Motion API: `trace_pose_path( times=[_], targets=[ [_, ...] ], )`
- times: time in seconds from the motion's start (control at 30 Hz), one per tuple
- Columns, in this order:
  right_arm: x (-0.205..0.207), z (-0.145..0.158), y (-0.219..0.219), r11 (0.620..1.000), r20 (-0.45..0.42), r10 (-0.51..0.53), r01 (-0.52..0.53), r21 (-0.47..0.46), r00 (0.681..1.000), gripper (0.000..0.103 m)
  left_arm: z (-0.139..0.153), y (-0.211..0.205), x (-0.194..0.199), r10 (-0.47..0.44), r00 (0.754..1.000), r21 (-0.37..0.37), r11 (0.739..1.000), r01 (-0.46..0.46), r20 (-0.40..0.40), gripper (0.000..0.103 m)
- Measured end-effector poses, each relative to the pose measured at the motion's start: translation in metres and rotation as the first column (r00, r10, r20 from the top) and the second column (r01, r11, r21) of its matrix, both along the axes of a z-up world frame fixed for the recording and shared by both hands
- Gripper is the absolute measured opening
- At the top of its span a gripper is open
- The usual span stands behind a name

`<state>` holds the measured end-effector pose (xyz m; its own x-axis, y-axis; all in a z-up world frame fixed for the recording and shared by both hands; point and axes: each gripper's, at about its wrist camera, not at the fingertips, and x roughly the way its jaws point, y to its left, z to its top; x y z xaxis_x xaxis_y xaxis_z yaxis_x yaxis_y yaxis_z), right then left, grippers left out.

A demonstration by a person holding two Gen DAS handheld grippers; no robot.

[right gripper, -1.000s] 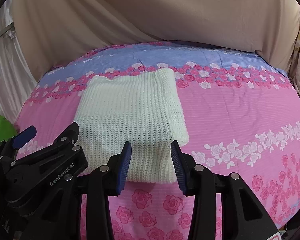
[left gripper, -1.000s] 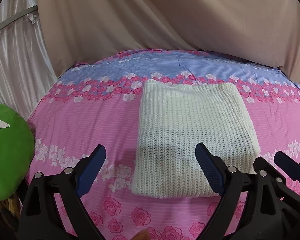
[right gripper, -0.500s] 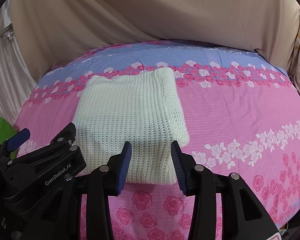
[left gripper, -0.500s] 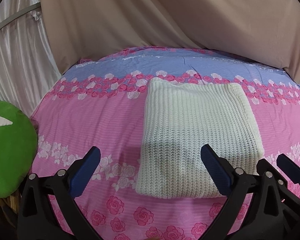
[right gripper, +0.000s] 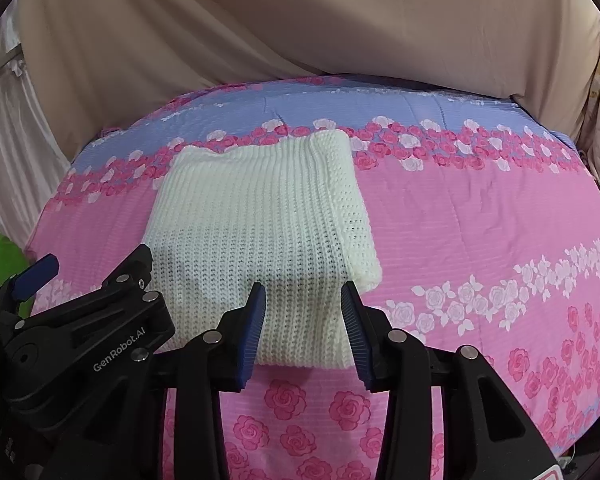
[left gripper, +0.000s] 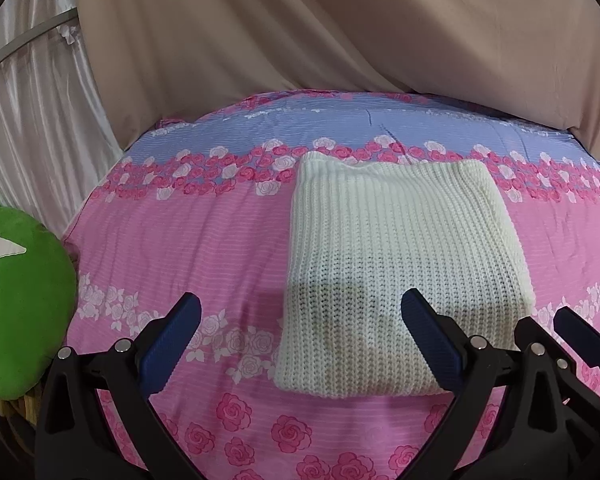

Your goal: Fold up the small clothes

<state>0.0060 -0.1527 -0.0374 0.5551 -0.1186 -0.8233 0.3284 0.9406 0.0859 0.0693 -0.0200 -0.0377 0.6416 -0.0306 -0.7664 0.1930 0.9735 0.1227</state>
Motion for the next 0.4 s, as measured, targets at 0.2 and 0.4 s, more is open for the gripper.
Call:
trace_pose_path(
  times=[0.2,0.4],
  targets=[
    [-0.0002,-0.0024,0.0004,1.0,-0.009,-0.008,0.008,0.006,1.0,0.037,-0.005,0.0003,0.0036,-0.007,0.999,-0.014,1.0,0.007,-0.044,0.098],
    [0.001,-0.0041,0.0007,1.0,-0.017,-0.01,0.01,0.009,1.0,0.037,-0.0071,0.0,0.0028,-0.003,0.999,-0.015,1.0,0.003,-0.052,0.097]
  ],
)
